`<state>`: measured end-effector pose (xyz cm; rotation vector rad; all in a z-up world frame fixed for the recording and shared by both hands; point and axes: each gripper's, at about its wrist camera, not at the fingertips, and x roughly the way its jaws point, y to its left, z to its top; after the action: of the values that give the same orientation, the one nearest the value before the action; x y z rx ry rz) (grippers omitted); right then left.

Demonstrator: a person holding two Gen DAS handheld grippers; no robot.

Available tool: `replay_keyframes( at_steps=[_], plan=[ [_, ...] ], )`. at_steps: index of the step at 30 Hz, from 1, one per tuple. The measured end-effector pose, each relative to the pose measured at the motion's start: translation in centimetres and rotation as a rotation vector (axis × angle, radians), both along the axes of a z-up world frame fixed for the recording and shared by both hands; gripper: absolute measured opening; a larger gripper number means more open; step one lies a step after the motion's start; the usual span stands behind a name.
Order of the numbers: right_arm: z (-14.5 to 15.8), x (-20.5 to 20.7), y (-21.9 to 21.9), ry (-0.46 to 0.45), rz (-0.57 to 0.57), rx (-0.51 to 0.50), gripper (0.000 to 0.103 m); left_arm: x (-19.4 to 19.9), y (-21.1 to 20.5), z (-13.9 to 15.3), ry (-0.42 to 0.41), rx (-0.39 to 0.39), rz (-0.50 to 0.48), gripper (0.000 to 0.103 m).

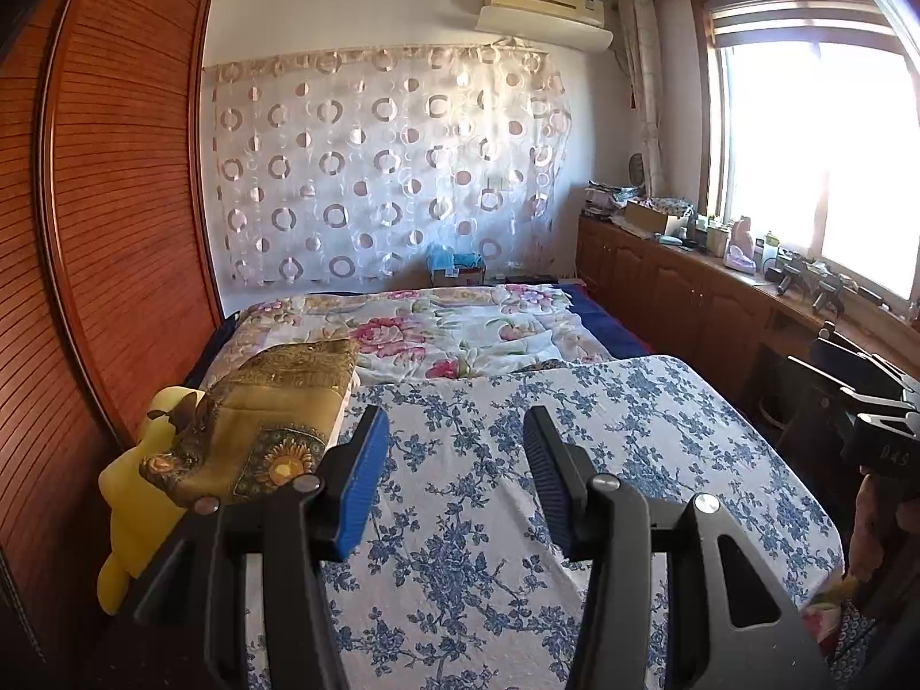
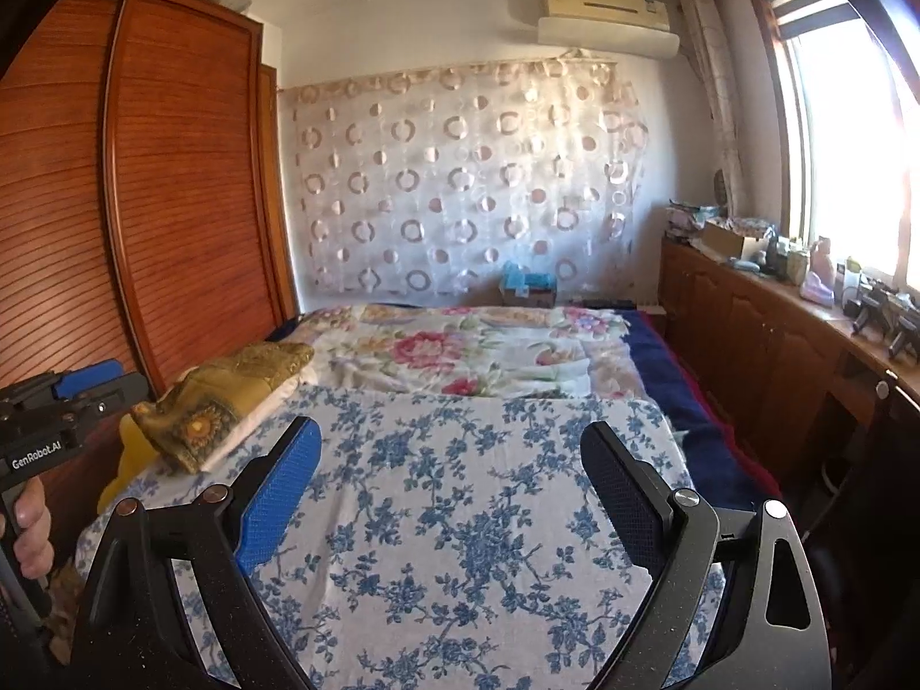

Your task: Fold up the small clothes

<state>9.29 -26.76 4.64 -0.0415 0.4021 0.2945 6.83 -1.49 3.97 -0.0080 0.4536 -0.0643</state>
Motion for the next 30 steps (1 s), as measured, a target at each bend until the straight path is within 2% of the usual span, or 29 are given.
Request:
replay_keyframes(
  at_steps=[30],
  plan=[
    [0.14, 0.00, -0.56, -0.004, -0.013, -0.007, 0.093, -0.13, 0.06, -0.12, 0.001, 0.002, 0.006, 0.048]
  ],
)
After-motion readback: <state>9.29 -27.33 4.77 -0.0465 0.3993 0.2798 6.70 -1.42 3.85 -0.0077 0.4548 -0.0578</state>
